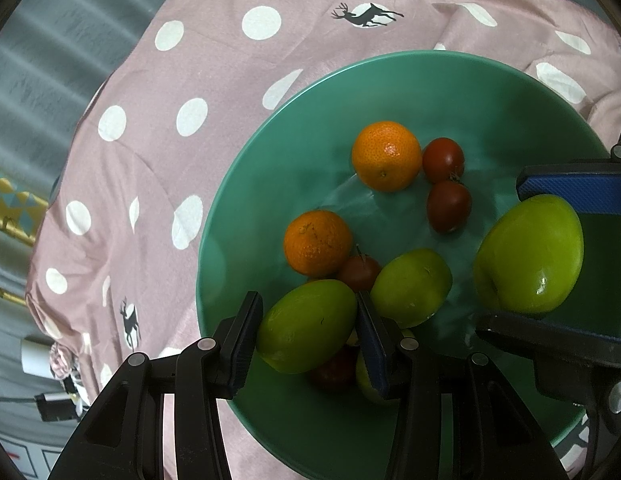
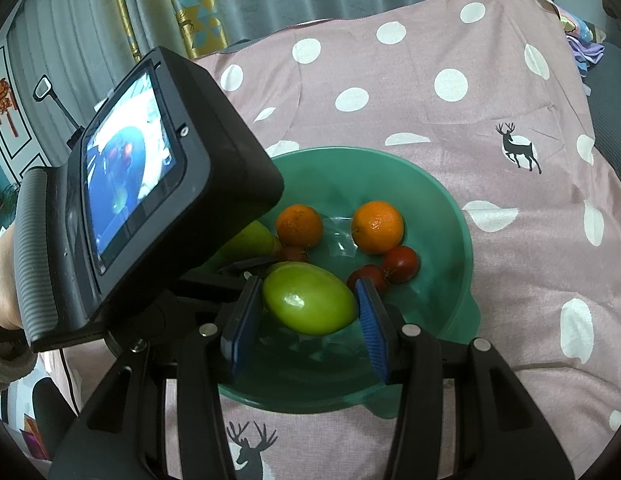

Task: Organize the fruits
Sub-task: 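Lower both green fruits into the green bowl and hold them there, then open both tools to release the green fruits into the bowl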

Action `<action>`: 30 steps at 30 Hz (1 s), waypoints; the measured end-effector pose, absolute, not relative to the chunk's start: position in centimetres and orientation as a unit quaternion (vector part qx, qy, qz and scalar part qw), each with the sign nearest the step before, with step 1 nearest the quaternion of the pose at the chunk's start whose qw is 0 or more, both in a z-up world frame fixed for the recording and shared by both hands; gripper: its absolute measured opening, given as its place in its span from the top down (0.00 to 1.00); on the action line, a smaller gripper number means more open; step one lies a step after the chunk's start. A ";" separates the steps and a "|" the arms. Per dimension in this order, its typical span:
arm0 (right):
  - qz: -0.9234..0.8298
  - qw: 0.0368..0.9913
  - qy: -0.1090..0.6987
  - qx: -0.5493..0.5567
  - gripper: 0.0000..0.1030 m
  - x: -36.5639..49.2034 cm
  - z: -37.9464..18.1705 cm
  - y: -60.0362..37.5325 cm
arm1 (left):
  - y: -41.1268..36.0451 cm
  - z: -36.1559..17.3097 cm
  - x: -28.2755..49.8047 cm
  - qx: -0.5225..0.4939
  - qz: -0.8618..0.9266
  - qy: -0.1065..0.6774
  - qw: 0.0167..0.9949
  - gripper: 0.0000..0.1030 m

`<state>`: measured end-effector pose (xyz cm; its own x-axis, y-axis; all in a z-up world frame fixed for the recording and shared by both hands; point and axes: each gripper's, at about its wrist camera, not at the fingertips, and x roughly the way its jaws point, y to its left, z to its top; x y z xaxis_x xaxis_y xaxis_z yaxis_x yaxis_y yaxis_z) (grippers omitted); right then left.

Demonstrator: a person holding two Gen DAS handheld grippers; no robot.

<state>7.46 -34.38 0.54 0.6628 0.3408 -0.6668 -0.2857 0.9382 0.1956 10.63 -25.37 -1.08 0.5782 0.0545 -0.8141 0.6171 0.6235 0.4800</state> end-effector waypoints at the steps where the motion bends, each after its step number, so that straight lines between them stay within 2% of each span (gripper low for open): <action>1: 0.172 0.911 0.373 0.036 0.53 7.5 0.6 -34.4 | -25.4 -1.1 10.6 0.396 -0.177 0.424 0.795 0.54; 23: 0.171 0.911 0.374 0.040 0.54 7.3 0.7 -34.7 | -25.1 -1.0 11.1 0.396 -0.167 0.419 0.799 0.53; 25: 0.171 0.911 0.373 0.043 0.52 7.4 0.6 -34.7 | -24.9 -0.9 11.2 0.395 -0.163 0.417 0.802 0.44; 29: 0.163 0.914 0.369 0.053 0.34 7.5 0.7 -35.1 | -24.6 -0.2 11.1 0.380 -0.167 0.413 0.810 0.35; 30: 0.160 0.914 0.368 0.056 0.33 7.5 0.7 -35.2 | -24.6 0.0 11.0 0.377 -0.167 0.411 0.813 0.34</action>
<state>7.45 -35.25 0.67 0.6777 0.3348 -0.6547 -0.2517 0.9422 0.2212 10.97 -24.57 -0.03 0.6066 0.0387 -0.7940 0.5814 0.6596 0.4764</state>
